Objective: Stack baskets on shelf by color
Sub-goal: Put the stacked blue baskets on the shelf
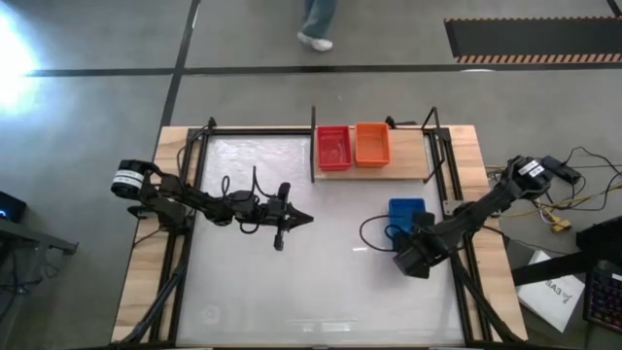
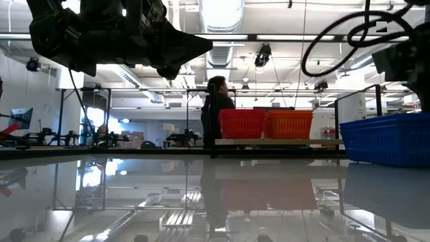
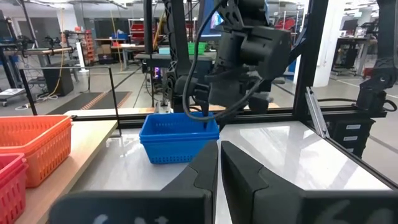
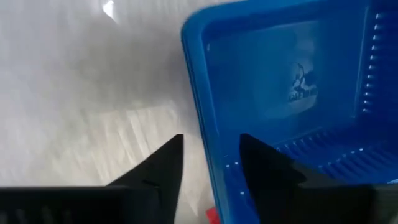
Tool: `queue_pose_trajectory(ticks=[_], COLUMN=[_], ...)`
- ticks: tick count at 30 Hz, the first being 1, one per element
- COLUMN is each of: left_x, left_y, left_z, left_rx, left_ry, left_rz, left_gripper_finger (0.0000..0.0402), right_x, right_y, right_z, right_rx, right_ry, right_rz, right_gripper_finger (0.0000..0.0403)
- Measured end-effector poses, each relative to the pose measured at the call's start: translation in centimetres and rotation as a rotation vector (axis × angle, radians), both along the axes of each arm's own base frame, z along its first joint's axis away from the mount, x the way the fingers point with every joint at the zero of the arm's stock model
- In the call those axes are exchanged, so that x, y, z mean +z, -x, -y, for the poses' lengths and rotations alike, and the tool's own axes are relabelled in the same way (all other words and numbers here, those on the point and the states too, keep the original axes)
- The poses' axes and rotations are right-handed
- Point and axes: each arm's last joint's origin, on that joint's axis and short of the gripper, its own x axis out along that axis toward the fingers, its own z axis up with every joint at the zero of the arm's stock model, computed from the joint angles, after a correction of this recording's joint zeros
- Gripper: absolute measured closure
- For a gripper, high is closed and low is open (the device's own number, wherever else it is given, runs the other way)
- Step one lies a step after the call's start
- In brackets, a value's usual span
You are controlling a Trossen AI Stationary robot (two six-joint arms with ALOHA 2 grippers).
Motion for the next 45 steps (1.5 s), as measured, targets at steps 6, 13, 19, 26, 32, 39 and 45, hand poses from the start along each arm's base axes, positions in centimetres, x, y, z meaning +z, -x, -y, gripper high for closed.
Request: queue_pose_trajectory(ticks=[6,13,19,26,32,39,45], left_x=[0.0,0.0,0.0,0.0,0.0,0.0,0.0], left_y=[0.0,0.0,0.0,0.0,0.0,0.0,0.0], left_z=[0.0,0.0,0.0,0.0,0.0,0.0,0.0], left_rx=[0.000,0.000,0.000,0.000,0.000,-0.001,-0.005], left_ry=[0.000,0.000,0.001,0.000,0.000,0.001,0.001], left_rz=[-0.001,0.000,0.002,0.001,0.001,0.000,-0.001], left_gripper_finger=[0.0398,0.0398,0.0398,0.0398,0.0398,0.0398,0.0398], right_x=[-0.8,-0.3,2.4,7.4,11.4,12.9,13.8], right_y=[-0.1,-0.1,-1.0,-2.3,-3.4,-4.1,-3.2], right_z=[0.0,-0.1,-0.6,-0.7,1.7,7.7,12.4], right_rx=[0.001,0.037,0.117,0.217,0.236,0.249,0.215], right_ry=[0.011,-0.015,-0.062,0.080,0.249,0.303,0.298], right_rz=[-0.018,-0.004,0.069,0.178,0.217,0.117,0.073], right_gripper_finger=[0.0348,0.0386,0.0388,0.0388,0.0389,0.0389,0.0390])
